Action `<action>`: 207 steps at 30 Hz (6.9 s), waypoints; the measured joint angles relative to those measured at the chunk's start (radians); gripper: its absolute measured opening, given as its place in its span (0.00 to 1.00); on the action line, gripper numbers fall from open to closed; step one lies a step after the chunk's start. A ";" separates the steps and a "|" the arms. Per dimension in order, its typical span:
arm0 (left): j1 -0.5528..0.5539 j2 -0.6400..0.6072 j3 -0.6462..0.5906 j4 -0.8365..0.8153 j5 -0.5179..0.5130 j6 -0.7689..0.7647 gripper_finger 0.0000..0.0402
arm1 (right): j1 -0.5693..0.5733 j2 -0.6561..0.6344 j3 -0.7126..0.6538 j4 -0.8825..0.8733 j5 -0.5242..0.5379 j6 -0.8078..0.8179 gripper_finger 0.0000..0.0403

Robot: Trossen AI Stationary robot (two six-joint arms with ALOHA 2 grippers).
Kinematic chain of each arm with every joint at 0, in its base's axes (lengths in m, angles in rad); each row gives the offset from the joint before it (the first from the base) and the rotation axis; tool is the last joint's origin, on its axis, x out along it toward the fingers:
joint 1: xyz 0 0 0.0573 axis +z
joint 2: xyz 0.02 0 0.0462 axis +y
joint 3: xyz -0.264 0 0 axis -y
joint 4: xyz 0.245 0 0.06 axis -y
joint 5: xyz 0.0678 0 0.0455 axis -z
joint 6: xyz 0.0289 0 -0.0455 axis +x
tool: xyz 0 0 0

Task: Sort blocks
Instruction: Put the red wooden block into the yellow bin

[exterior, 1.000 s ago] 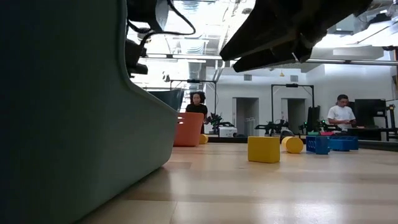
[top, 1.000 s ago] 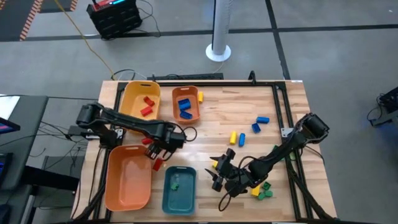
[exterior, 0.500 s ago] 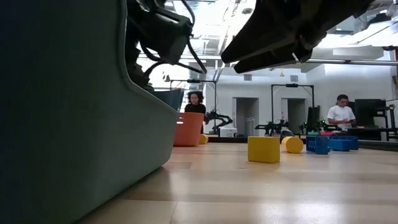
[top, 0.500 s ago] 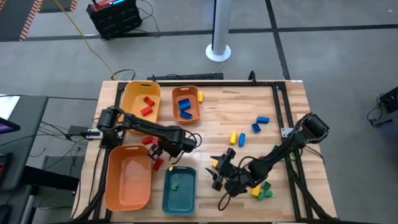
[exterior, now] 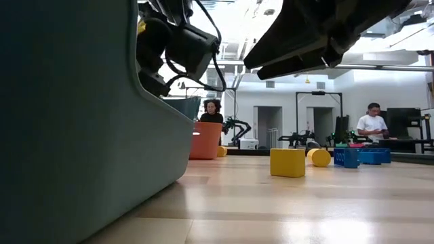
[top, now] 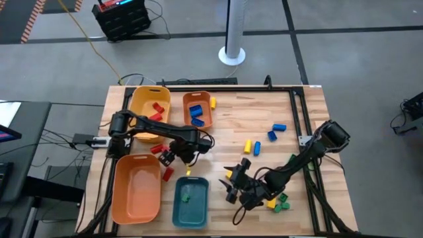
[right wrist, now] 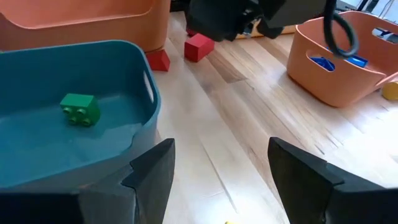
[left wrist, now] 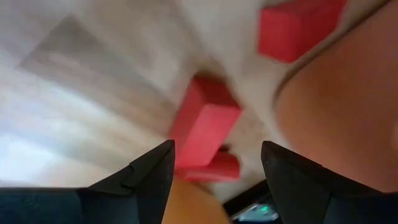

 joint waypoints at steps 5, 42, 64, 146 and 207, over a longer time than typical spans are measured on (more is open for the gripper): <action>-0.002 0.004 -0.038 -0.006 0.067 0.003 0.58 | 0.000 0.000 0.000 0.000 0.000 0.002 0.67; -0.006 -0.029 0.035 0.185 -0.187 0.101 0.21 | -0.001 0.000 -0.001 -0.008 0.000 0.014 0.67; 0.010 -0.049 -0.136 0.328 -0.288 -0.072 0.68 | 0.019 0.000 -0.001 -0.035 0.005 0.054 0.67; 0.167 -0.568 -0.278 0.358 -0.203 -0.440 0.55 | 0.010 0.000 -0.001 -0.018 0.022 0.066 0.67; 0.007 0.084 -0.113 -0.044 -0.084 -0.672 0.48 | 0.038 0.000 0.000 -0.009 0.026 0.078 0.67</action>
